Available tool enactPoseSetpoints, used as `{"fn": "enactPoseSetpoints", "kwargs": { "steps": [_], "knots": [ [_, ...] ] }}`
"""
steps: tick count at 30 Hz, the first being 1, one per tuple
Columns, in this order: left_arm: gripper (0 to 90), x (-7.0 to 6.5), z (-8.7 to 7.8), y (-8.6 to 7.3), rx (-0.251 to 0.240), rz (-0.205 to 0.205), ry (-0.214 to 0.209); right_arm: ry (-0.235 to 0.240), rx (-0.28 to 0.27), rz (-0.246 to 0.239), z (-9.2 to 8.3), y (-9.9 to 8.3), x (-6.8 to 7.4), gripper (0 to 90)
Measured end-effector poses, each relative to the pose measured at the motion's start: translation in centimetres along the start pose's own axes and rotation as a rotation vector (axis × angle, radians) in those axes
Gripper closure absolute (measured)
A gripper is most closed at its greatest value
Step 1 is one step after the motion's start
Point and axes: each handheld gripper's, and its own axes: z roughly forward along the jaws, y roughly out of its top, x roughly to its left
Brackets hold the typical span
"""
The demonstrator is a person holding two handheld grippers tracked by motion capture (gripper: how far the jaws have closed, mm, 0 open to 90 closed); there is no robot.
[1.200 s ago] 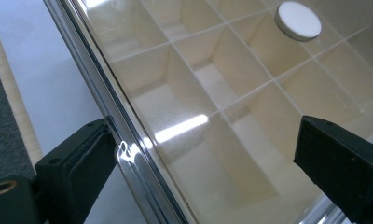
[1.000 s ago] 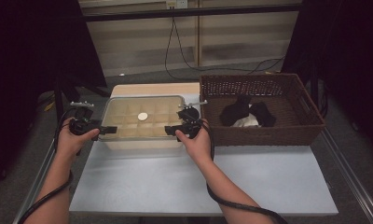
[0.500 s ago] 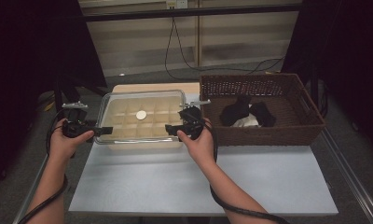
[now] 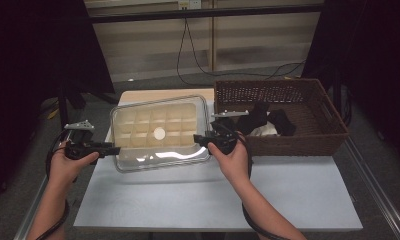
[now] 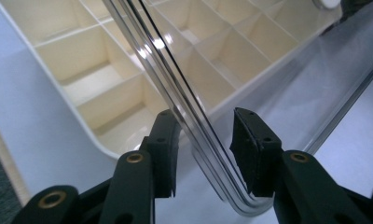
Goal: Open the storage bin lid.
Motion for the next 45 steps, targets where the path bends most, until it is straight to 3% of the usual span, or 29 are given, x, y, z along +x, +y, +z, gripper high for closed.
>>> {"fn": "enactPoseSetpoints", "kwargs": {
  "steps": [4,9,18,23,28,45],
  "knots": [
    [58.5,-0.7,0.1,0.0,-0.021,-0.017,-0.048,0.001,0.007,-0.013,-0.6,-0.5,-0.3,50.8],
    [64.1,-0.9,0.0,-0.4,-0.031,-0.033,-0.050,0.028,0.024,-0.001,-1.3,-1.7,-0.9,55.7],
    [63.4,-1.5,0.9,-0.2,-0.033,-0.027,-0.049,0.062,0.037,0.040,-2.2,-3.7,-1.8,58.9],
    [61.9,-2.1,1.3,0.1,-0.029,0.005,-0.036,0.043,0.050,0.013,-2.4,-4.7,-2.0,57.9],
    [61.8,-2.3,1.6,0.3,-0.033,0.012,-0.045,-0.007,0.043,-0.037,-2.4,-5.2,-1.9,55.6],
    [61.7,-3.2,3.2,0.1,0.003,0.059,-0.038,-0.061,0.011,-0.073,-3.6,-6.0,-3.1,47.7]
  ]
}}
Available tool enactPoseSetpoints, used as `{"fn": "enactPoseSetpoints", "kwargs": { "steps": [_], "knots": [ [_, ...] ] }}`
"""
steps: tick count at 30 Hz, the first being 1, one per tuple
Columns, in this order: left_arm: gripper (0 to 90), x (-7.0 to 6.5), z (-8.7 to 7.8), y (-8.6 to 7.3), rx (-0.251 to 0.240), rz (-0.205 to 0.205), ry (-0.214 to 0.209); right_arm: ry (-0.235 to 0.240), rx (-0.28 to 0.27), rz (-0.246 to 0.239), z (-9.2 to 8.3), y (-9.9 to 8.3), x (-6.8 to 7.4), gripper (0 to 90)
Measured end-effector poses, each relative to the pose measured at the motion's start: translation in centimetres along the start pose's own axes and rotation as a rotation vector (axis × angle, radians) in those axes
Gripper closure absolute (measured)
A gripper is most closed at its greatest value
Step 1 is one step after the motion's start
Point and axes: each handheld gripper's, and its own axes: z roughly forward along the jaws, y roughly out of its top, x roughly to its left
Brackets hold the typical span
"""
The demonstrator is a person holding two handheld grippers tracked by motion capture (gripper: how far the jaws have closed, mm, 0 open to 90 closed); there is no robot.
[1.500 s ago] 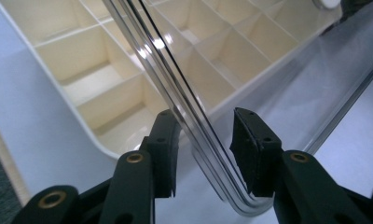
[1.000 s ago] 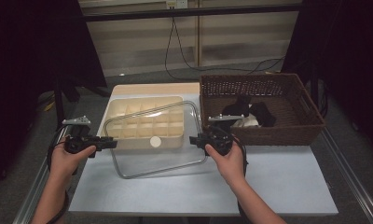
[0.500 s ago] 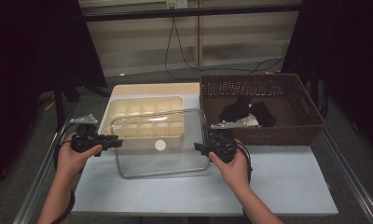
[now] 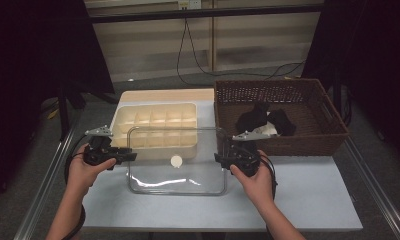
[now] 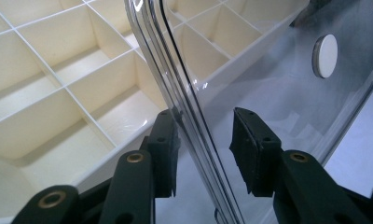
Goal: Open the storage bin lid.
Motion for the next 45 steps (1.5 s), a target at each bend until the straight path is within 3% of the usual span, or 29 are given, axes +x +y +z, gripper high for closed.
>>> {"fn": "enactPoseSetpoints", "kwargs": {
  "steps": [7,9,16,28,34,39,45],
  "knots": [
    [61.9,-0.4,-0.2,0.0,0.017,0.013,0.007,0.024,-0.005,-0.002,-0.2,-0.2,0.1,56.3],
    [62.1,-0.8,-0.3,0.0,0.017,0.021,0.024,0.032,-0.004,0.001,-0.2,-0.2,-0.1,56.9],
    [62.4,-1.2,-0.5,-0.4,0.013,0.021,0.020,0.044,0.001,-0.003,-0.3,-0.1,-0.3,57.6],
    [62.2,-1.5,-0.5,-1.1,-0.004,0.014,0.028,0.019,-0.006,-0.111,-0.3,-0.3,0.1,52.3],
    [59.7,-1.6,-0.2,-1.1,0.006,0.021,0.034,0.013,-0.009,-0.107,-0.4,-0.4,0.1,53.4],
    [56.5,-1.7,0.1,-1.2,0.008,0.063,0.050,0.008,-0.024,-0.097,-0.5,-0.5,0.1,55.3],
    [56.0,-1.6,0.4,-1.3,-0.004,0.048,0.028,0.021,-0.015,-0.078,-0.8,-0.8,-0.1,56.7]
  ]
}}
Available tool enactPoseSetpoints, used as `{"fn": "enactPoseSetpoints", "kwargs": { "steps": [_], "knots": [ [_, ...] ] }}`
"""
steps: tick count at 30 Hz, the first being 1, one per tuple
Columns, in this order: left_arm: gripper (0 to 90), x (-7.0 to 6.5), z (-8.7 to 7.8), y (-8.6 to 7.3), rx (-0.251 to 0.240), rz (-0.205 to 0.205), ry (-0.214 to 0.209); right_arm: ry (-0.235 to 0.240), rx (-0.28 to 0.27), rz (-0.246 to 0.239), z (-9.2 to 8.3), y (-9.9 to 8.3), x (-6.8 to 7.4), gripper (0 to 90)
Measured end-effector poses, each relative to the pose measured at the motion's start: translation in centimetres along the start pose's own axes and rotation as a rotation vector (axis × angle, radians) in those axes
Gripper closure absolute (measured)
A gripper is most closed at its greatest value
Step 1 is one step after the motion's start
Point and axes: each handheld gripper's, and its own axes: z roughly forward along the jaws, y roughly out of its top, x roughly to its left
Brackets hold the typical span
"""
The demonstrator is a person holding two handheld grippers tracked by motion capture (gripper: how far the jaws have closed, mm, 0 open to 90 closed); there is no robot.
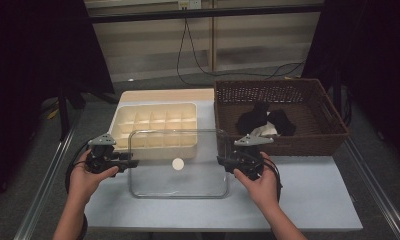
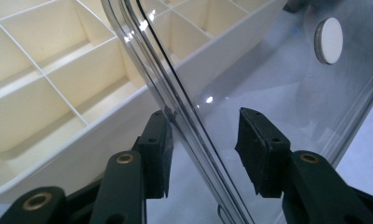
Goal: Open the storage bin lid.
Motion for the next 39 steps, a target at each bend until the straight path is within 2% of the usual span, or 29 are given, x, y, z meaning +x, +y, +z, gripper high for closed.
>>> {"fn": "enactPoseSetpoints", "kwargs": {
  "steps": [2,6,15,18,25,31,37,39],
  "knots": [
    [55.0,-0.1,0.2,0.1,0.010,0.005,0.011,0.004,0.004,0.002,-0.1,-0.1,0.0,57.1],
    [54.7,-0.2,0.3,0.2,0.008,0.020,0.007,0.005,0.013,0.001,-0.3,-0.4,-0.1,57.0],
    [56.5,-0.6,0.0,0.1,0.009,0.021,0.013,0.008,0.013,0.009,-0.6,-0.8,0.0,56.2],
    [58.7,-0.9,-0.3,0.0,0.006,-0.009,-0.005,0.011,0.013,0.014,-0.6,-0.9,-0.1,55.7],
    [60.2,-1.7,-0.7,-0.4,0.020,-0.007,-0.004,0.022,0.006,0.017,-0.6,-1.0,-0.3,54.7],
    [60.0,-2.2,-1.0,-0.7,0.028,0.006,0.013,0.032,0.005,0.028,-0.5,-1.0,-0.4,53.9],
    [59.9,-2.3,-1.1,-1.0,0.027,0.003,0.014,0.034,0.001,0.020,-0.4,-1.0,-0.3,54.0],
    [59.5,-2.3,-1.0,-1.0,0.028,0.013,0.018,0.034,-0.001,0.017,-0.5,-1.1,-0.3,54.0]
  ]
}}
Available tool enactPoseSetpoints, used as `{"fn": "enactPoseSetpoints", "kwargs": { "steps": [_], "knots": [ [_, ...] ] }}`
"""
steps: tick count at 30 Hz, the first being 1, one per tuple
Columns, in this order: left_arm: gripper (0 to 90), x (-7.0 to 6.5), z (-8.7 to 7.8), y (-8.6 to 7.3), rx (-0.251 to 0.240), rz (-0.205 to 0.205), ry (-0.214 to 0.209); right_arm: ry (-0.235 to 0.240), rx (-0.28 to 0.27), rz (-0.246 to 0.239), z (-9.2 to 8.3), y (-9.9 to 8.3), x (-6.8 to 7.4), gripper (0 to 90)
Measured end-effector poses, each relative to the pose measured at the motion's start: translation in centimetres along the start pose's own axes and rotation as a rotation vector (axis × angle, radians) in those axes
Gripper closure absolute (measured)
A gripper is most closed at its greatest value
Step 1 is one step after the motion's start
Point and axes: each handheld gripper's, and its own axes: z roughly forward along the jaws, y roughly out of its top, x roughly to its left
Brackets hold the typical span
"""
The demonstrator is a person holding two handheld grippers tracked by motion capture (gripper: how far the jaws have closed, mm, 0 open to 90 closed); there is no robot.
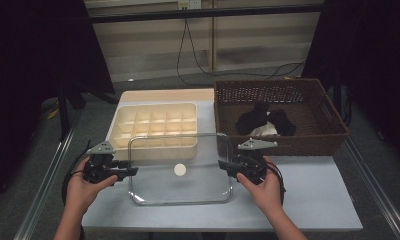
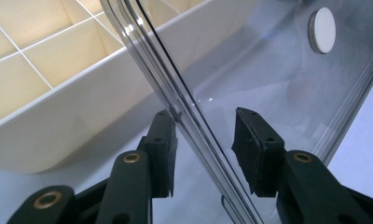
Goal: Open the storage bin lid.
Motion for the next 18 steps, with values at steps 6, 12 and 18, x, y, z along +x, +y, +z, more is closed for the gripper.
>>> {"fn": "enactPoseSetpoints", "kwargs": {
  "steps": [6,12,18],
  "knots": [
    [59.3,-0.04,0.10,-0.08,0.006,-0.006,-0.012,-0.002,0.006,0.003,-0.22,-0.29,0.21,54.3],
    [59.1,-0.03,-0.04,-0.42,0.018,-0.014,-0.021,0.006,0.020,0.006,-0.21,-0.76,0.53,53.3],
    [58.5,-0.13,-0.07,-0.43,0.029,-0.014,-0.012,0.005,0.025,-0.001,-0.17,-0.74,0.72,52.9]
  ]
}}
